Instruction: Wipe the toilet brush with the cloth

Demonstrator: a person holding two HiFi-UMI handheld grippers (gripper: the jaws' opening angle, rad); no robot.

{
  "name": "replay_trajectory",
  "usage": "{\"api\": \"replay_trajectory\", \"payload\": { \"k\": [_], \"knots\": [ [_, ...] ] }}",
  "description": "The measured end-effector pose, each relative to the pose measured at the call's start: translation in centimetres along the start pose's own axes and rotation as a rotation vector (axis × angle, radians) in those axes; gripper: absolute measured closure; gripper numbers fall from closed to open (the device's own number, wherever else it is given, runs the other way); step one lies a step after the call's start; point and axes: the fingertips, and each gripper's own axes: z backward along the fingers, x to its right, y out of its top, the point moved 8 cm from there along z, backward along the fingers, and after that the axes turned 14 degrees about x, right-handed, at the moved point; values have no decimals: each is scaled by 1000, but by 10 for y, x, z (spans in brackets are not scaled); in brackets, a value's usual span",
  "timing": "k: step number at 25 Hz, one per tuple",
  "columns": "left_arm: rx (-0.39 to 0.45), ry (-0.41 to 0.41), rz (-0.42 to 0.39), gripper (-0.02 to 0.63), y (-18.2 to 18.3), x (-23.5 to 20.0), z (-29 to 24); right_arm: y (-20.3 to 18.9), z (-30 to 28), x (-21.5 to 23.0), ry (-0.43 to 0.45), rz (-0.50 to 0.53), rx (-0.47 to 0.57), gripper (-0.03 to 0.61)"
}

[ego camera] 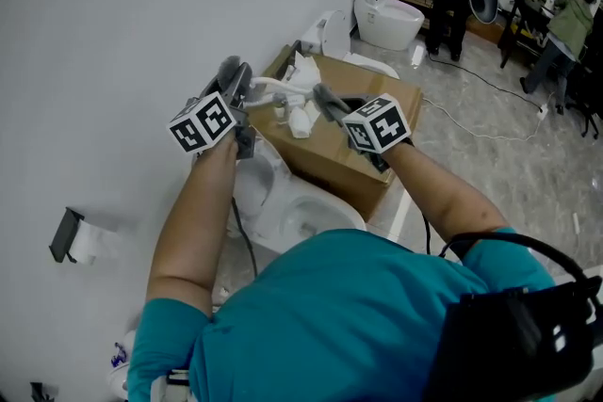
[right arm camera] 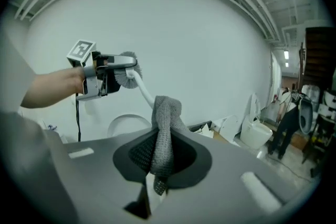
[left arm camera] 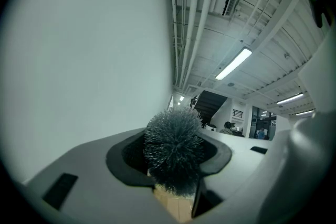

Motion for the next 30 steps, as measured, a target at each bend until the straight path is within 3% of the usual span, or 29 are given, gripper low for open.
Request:
{"api": "replay_trajectory", "payload": {
  "k": [4,13,30],
  "knots": [
    [2,-19,-10,420,0,3,-2,-2,4,11,-16,-91,13,560],
    [0,-32,-34,420,0,8,-8,-4,10,26,-45,-195,35,560],
    [14,-30,3,420,1,2,-8,-14,19,42,-93,-230,28,560]
  ]
}}
